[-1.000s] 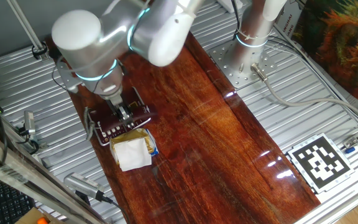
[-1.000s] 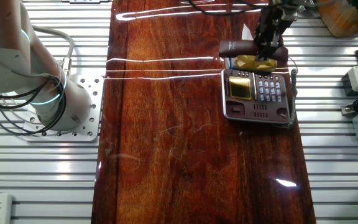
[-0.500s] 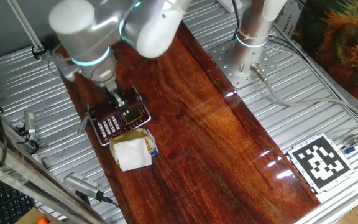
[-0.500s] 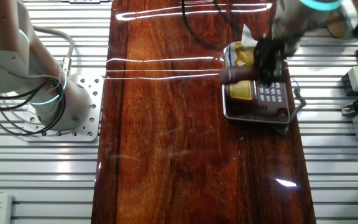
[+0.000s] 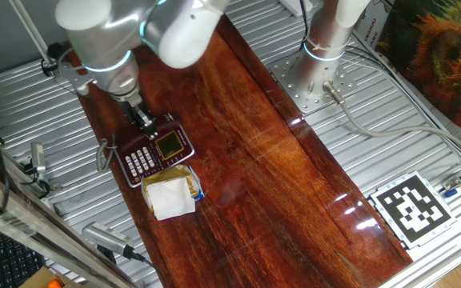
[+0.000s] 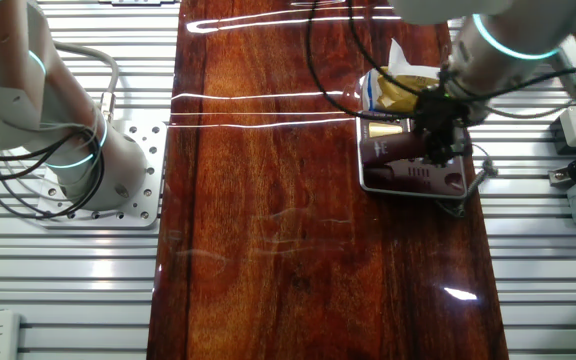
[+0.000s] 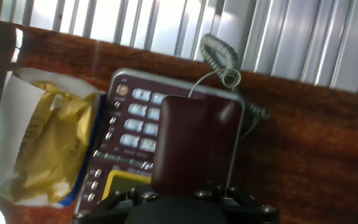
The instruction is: Place the handset of the telephone on the corresponding phone cradle
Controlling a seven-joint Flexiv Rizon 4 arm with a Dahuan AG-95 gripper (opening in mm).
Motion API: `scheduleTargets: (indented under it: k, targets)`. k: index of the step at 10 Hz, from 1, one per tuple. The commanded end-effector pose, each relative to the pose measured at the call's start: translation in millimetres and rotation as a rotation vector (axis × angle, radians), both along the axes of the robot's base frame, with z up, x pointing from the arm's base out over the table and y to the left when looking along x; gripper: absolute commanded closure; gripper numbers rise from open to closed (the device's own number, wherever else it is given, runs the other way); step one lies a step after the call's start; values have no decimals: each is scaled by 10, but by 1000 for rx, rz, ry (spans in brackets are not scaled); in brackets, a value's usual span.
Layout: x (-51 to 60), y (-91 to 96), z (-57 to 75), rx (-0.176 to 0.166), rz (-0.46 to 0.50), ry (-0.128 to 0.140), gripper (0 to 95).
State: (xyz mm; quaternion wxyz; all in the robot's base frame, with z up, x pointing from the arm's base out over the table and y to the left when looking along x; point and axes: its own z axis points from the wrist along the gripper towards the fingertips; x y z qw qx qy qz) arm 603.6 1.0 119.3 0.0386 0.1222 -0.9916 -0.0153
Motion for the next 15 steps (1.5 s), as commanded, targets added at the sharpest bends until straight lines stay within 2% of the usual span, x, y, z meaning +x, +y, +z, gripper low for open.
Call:
scheduleTargets:
  k: [1,4,7,12,15]
  targets:
    - [129,-11,-13,5,8,-6,950]
    - [311,-138,-19,28,19,-24,950]
    - [304,-263,-48,29,27,-35,950]
    - [292,-273,-109,31,3,-46,950]
    - [294,-276,-185,25,-57,-43,950]
